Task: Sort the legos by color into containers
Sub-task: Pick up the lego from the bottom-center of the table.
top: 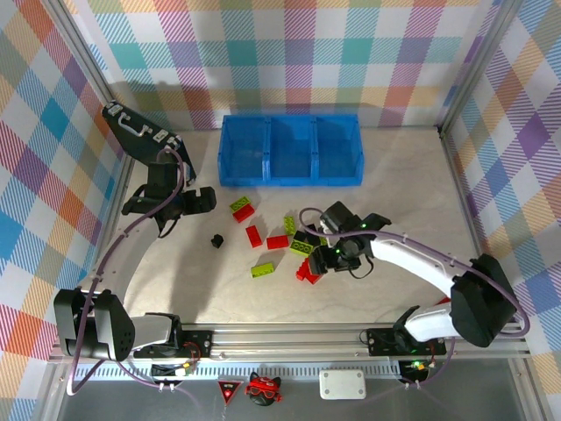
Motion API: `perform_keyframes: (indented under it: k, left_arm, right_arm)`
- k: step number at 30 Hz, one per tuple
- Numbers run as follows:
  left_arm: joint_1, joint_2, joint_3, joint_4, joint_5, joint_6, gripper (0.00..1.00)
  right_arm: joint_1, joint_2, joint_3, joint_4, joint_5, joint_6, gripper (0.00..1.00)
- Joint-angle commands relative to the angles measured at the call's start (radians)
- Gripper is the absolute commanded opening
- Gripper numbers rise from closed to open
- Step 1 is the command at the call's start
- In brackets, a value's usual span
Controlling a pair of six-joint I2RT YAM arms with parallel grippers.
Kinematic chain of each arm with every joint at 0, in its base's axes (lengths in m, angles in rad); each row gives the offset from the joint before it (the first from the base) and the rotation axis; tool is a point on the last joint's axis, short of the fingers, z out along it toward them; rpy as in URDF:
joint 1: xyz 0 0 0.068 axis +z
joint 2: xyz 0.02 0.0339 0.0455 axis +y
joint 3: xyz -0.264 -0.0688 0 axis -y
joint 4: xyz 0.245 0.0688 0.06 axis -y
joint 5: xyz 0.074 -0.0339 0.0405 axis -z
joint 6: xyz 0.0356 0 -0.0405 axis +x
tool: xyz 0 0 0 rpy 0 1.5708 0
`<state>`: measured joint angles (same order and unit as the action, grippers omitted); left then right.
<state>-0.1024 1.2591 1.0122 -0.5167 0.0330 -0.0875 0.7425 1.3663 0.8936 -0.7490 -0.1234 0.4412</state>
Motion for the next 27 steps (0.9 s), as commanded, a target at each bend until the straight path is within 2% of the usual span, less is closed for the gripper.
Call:
perform_keyframes:
  k: [1, 13, 27]
  left_arm:
    - [0.007, -0.017, 0.002, 0.025, -0.008, 0.012, 1.00]
    - [0.017, -0.030, 0.009, 0.006, -0.039, 0.026, 1.00]
    - [0.029, -0.042, 0.007, 0.003, -0.069, 0.025, 1.00]
  right_arm:
    - [0.040, 0.032, -0.003, 0.017, 0.026, -0.008, 0.67]
    - [0.127, 0.155, 0.060, -0.018, 0.135, -0.150, 0.67]
    - [0.181, 0.268, 0.151, -0.063, 0.215, -0.231, 0.67]
